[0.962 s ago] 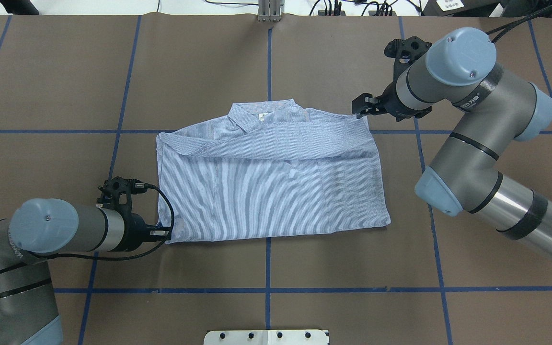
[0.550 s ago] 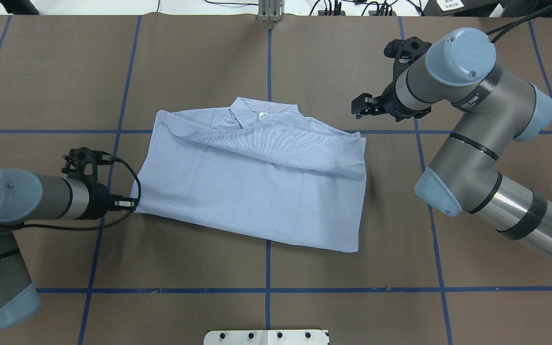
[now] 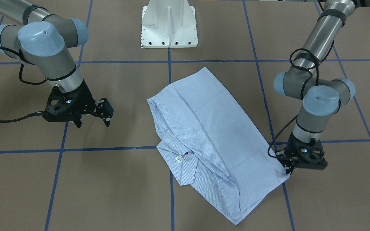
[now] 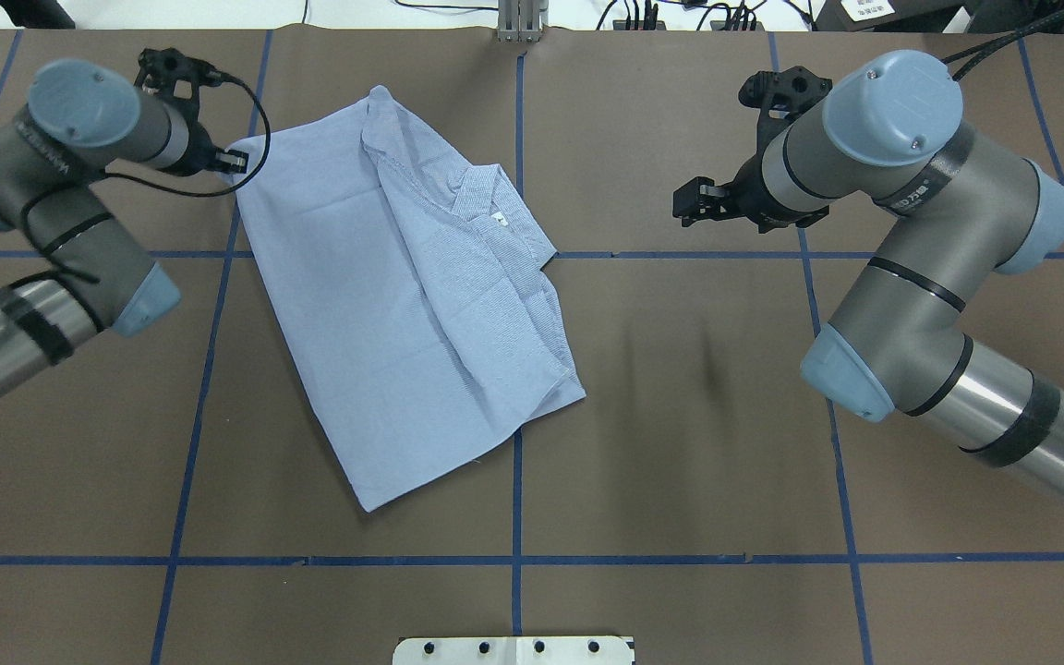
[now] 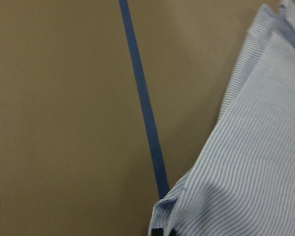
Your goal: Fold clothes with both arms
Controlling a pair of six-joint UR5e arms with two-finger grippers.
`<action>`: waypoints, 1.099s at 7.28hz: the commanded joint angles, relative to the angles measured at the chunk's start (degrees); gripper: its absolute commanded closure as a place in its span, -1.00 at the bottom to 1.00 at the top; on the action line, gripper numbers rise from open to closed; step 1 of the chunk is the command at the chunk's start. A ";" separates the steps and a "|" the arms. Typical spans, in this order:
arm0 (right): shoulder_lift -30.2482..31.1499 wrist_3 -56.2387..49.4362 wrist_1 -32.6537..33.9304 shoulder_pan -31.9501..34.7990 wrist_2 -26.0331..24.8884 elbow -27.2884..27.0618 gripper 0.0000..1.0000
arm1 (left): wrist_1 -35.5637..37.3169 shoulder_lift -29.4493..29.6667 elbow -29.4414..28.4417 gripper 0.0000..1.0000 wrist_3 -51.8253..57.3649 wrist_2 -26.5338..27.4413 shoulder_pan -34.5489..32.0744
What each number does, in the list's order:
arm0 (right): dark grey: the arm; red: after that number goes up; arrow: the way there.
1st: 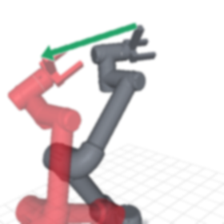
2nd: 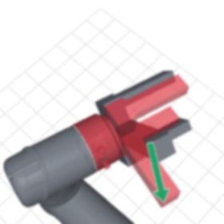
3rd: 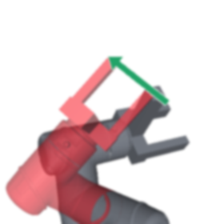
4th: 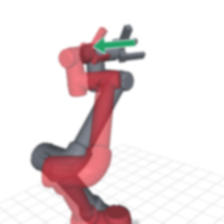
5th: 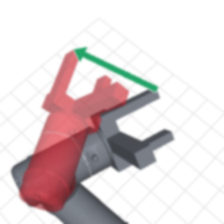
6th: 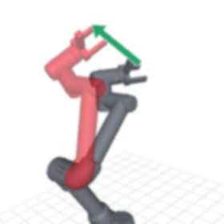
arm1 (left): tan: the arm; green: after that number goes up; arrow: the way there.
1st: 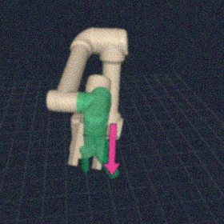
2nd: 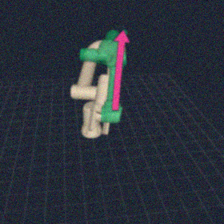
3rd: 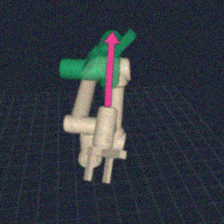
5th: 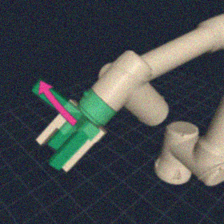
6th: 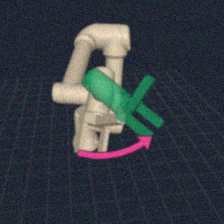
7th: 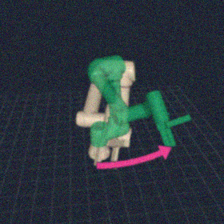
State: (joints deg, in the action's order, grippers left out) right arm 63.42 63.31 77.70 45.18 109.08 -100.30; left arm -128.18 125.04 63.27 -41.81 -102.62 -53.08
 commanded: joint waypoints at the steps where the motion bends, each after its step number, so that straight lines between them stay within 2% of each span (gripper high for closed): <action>1: 0.04 0.06 0.00 -0.09 0.00 -0.42 -0.99 | -0.32 10.63 -10.69 1.00 2.17 -0.39 -1.76; 2: -0.05 0.49 0.00 -0.61 -0.09 -0.33 -0.99 | -2.15 10.31 -10.18 -0.98 2.52 -2.83 -2.20; 4: -3.02 4.60 0.09 -2.89 -0.44 1.07 -0.99 | -1.03 6.30 -2.67 -1.00 2.52 -12.38 -3.77; 5: -5.91 4.97 0.09 -2.99 -0.53 3.51 -0.98 | -0.94 0.79 4.51 -1.00 1.91 -14.35 -4.05; 6: -11.51 5.85 0.09 -3.08 -1.05 8.58 -0.97 | -0.85 -4.58 11.55 -1.00 1.73 -14.37 -4.14; 7: -19.04 5.33 -0.87 -3.60 -1.84 15.60 -0.97 | -0.85 -8.29 15.97 -1.00 1.64 -14.54 -4.14; 8: -24.78 4.29 -4.88 -4.74 -3.15 23.15 -0.97 | -0.93 -11.63 19.32 -1.00 1.64 -14.72 -4.14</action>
State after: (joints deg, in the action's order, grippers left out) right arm 46.02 68.38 76.03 41.47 107.20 -85.59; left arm -129.07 117.84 77.65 -40.09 -116.99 -57.17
